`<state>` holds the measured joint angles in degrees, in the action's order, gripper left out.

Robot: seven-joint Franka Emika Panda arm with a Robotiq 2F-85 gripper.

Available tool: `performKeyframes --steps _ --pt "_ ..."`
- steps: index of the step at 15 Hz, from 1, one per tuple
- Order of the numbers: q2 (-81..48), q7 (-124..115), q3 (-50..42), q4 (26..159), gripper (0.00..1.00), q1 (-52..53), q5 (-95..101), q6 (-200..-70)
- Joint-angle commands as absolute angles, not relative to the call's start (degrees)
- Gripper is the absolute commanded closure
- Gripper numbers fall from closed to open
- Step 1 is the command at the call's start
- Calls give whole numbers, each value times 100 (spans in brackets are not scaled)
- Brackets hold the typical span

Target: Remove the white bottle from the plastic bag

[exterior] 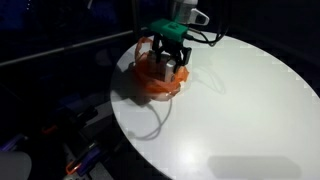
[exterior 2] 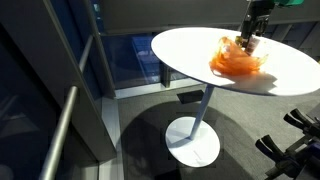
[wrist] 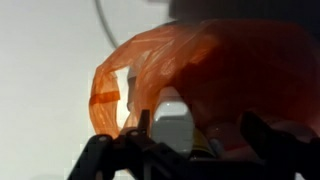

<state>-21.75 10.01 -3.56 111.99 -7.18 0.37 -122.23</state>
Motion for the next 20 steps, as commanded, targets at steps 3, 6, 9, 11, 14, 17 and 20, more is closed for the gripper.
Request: performKeyframes --steps 3,6,9,11,14,17,20 --pt "-1972 1035 -371 11260 18 -763 -9 -12025" --pt "-1909 1034 -389 11270 26 -775 -14 -12014" --pt "-1862 1026 -411 11276 52 -794 -18 -12017" --pt "-1848 1019 -431 11272 63 -806 -19 -12019" --pt "-1826 1002 -461 11263 89 -819 -10 -12007" --pt "-1679 949 -483 11323 89 -788 28 -11985" --pt "-1442 1006 -461 11335 89 -784 -17 -11833"
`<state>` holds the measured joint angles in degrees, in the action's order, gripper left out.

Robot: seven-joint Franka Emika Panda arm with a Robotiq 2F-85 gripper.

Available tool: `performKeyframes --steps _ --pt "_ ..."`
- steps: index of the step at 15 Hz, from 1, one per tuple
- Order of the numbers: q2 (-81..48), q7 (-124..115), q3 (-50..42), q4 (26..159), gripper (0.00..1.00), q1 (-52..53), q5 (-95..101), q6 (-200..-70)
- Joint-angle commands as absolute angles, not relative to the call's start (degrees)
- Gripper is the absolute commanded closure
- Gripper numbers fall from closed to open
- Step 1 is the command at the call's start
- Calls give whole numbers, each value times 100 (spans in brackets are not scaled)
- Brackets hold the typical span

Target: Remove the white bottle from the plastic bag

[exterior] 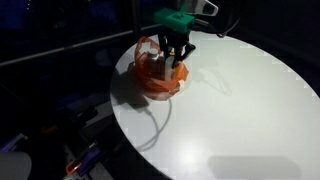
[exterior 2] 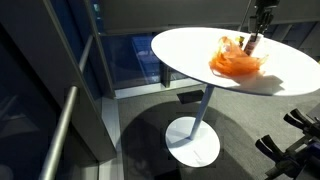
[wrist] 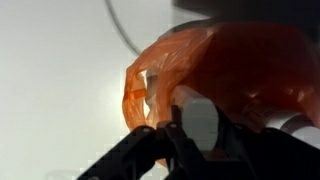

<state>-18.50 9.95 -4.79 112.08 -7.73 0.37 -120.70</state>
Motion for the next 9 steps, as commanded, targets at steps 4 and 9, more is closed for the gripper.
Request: performKeyframes --steps 4,9 --pt "-1109 1002 -469 11205 89 -783 -83 -11450" --pt "-953 798 -566 10804 89 -812 -167 -11088"
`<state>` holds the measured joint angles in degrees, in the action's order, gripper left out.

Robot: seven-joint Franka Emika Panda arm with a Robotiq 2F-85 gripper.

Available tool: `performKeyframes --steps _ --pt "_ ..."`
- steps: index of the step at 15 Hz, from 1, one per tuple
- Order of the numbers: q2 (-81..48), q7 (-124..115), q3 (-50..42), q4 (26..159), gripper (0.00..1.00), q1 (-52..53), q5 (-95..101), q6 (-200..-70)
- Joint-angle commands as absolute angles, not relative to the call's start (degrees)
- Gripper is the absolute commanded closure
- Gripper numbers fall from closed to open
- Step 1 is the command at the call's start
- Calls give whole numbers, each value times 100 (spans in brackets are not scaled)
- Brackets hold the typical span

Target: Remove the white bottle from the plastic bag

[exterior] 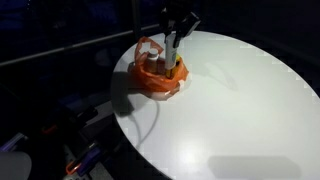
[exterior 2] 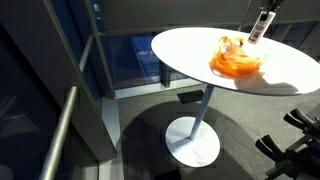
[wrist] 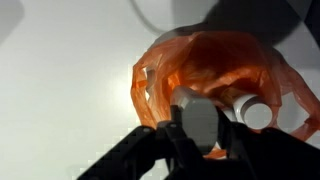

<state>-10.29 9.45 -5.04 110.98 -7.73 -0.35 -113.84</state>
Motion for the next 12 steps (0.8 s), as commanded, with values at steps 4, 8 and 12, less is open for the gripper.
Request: performKeyframes --steps 4,8,12 --pt "-1108 655 -700 10330 89 -901 -251 -10910" --pt "-1438 656 -808 9851 89 -1084 -431 -10832" --pt "-1919 647 -883 9410 89 -1298 -663 -10766"
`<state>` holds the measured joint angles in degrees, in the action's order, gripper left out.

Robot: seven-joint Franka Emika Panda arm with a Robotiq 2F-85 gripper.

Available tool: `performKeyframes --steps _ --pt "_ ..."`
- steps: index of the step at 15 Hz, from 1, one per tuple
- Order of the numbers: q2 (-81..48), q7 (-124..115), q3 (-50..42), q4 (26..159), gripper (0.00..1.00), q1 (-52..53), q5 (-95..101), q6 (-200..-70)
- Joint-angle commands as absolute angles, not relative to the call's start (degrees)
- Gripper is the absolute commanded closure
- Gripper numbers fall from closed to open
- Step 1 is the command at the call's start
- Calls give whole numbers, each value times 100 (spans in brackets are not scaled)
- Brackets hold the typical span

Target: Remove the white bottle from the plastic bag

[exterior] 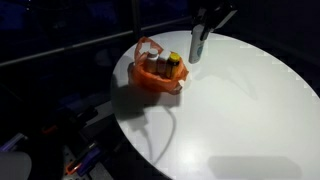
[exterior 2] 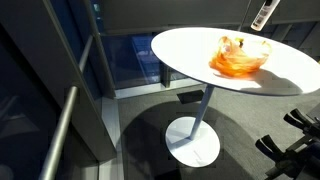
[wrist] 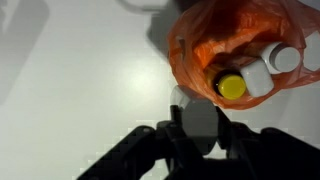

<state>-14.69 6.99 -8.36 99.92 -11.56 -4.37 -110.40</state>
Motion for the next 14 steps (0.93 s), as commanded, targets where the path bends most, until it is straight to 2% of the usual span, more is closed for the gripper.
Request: performKeyframes --steps 1,14 --pt "-2064 633 -894 9289 89 -1355 -715 -10741" --pt "-3553 -42 -946 8131 88 -1484 -498 -10641"
